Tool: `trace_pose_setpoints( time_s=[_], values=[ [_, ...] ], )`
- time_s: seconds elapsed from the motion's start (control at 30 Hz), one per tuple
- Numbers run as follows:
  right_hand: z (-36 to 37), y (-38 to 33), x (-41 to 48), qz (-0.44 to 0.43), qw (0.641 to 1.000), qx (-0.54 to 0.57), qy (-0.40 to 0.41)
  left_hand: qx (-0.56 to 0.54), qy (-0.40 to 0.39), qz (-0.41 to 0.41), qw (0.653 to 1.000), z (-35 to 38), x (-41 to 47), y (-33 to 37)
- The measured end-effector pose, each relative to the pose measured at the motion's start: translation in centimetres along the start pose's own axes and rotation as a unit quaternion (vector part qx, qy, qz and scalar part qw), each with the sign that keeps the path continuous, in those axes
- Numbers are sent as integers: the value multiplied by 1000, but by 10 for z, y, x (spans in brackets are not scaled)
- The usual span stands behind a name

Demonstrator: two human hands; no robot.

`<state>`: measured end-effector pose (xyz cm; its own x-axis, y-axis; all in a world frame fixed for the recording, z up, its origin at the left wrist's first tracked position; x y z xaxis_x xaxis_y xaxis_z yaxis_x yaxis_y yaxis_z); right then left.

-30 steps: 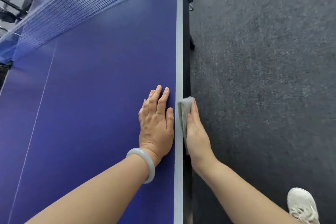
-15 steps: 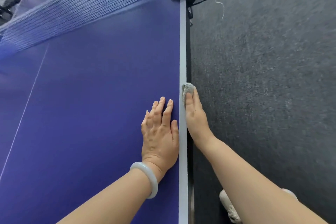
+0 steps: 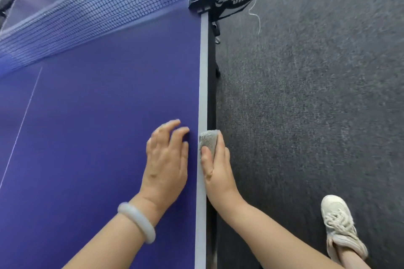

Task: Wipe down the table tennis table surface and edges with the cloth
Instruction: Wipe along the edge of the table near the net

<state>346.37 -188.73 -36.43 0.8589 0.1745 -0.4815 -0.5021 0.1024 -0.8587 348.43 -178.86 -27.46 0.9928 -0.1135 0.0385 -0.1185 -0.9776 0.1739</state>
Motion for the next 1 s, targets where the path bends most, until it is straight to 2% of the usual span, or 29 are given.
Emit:
trace_pose_setpoints(
  time_s=[0.07, 0.17, 0.3, 0.5, 0.6, 0.73, 1.0],
  values=[
    [-1, -3, 0, -15, 1000, -13, -1, -7, 16, -16, 1000, 3, 46, -7],
    [-3, -11, 1, -64, 997, -38, -14, -9, -8, -44, 999, 19, 103, -14],
    [-8, -31, 31, -119, 992, -23, -30, -21, 0, -53, 998, 32, 121, -19],
    [-25, -96, 135, -103, 994, 42, -8, -37, -3, -56, 998, 28, 120, -19],
    [-24, -92, 128, -98, 992, 75, -14, -33, -7, -59, 998, 27, 120, -17],
    [-19, -74, 106, -128, 989, 62, -30, -29, -9, -57, 998, 27, 122, -16],
    [-39, -155, 248, -78, 997, 24, 1, -15, -9, -54, 998, 27, 124, -17]
  ],
)
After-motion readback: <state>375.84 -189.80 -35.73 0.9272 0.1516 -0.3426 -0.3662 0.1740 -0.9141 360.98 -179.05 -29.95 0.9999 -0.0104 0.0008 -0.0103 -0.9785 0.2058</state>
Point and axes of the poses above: each hand's wrist, its own x-axis towards the middle knuckle, its own z-axis out of the palm, y = z × x, the point moved 6 cm from there along x, towards the middle knuckle, and after that the axes turned 4 degrees about z, right-handed, at the moved point
